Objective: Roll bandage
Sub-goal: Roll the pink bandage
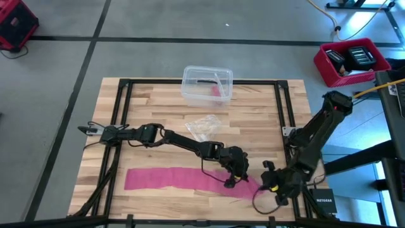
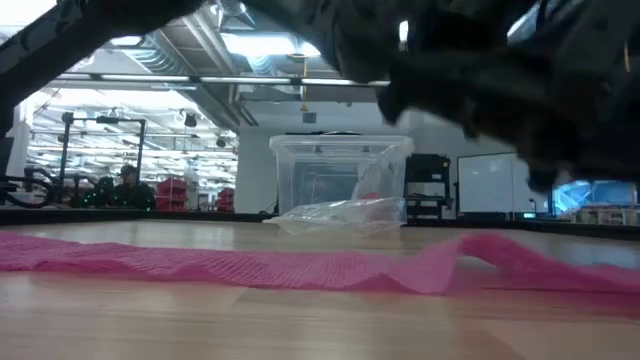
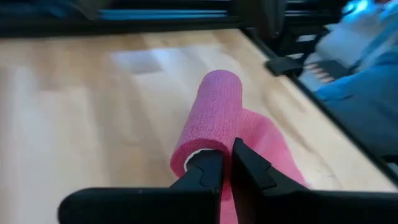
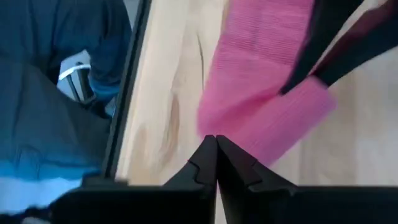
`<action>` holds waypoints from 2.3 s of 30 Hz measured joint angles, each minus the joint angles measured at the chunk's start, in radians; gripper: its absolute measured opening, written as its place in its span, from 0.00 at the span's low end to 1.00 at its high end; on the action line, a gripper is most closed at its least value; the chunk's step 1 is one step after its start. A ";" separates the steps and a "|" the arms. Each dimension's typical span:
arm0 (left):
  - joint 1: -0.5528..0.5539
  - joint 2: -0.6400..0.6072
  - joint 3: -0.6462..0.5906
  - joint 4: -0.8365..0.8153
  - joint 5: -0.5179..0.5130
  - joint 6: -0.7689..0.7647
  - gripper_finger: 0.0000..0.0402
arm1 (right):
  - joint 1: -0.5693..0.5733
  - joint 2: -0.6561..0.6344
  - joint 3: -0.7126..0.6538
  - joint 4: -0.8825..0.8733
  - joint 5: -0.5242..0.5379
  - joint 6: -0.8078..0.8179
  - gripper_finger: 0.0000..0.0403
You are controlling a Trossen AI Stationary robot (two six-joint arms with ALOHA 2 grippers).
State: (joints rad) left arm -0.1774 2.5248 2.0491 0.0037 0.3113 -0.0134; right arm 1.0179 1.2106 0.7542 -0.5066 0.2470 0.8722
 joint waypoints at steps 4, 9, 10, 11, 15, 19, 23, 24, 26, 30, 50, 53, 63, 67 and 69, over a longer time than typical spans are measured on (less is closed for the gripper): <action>-0.006 -0.105 0.001 -0.133 -0.152 0.109 0.02 | 0.046 -0.058 0.132 -0.213 0.072 0.039 0.02; -0.020 -0.225 0.000 -0.232 -0.330 0.227 0.03 | 0.083 -0.102 0.221 -0.328 0.188 0.047 0.02; -0.023 -0.248 0.000 -0.232 -0.356 0.231 0.03 | 0.083 -0.108 0.226 -0.333 0.192 0.047 0.02; -0.025 -0.277 0.000 -0.247 -0.379 0.233 0.03 | 0.080 -0.113 0.228 -0.336 0.190 0.047 0.02; -0.041 -0.372 0.001 -0.287 -0.479 0.261 0.03 | 0.081 -0.149 0.232 -0.329 0.160 0.050 0.02; -0.052 -0.447 0.001 -0.278 -0.556 0.313 0.03 | 0.081 -0.187 0.233 -0.336 0.192 0.064 0.02; -0.057 -0.510 0.001 -0.242 -0.595 0.345 0.03 | 0.081 -0.201 0.233 -0.335 0.329 0.005 0.02; -0.057 -0.521 0.001 -0.241 -0.605 0.361 0.03 | 0.081 -0.202 0.233 -0.335 0.376 -0.017 0.02; -0.057 -0.546 0.001 -0.238 -0.632 0.391 0.03 | 0.081 -0.195 0.233 -0.332 0.478 -0.055 0.02; -0.057 -0.590 0.000 -0.237 -0.667 0.438 0.03 | 0.055 -0.170 0.233 -0.329 0.755 -0.119 0.02; -0.086 -0.651 0.000 -0.164 -0.738 0.547 0.03 | -0.101 -0.312 0.092 -0.101 0.824 -0.408 0.54; -0.089 -0.655 0.000 -0.155 -0.750 0.603 0.03 | -0.080 -0.303 -0.039 0.188 0.870 -0.499 0.54; -0.088 -0.654 0.000 -0.144 -0.781 0.617 0.03 | -0.215 -0.191 -0.282 1.171 0.614 -0.955 0.53; -0.095 -0.653 0.000 -0.144 -0.782 0.595 0.03 | -0.295 -0.123 -0.286 1.314 0.505 -0.977 0.53; -0.096 -0.653 0.000 -0.144 -0.782 0.592 0.03 | -0.319 -0.083 -0.271 1.356 0.425 -0.974 0.53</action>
State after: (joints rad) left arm -0.2738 1.8713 2.0495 -0.1403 -0.4706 0.5789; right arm 0.6987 1.1276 0.4830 0.8494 0.6721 -0.1022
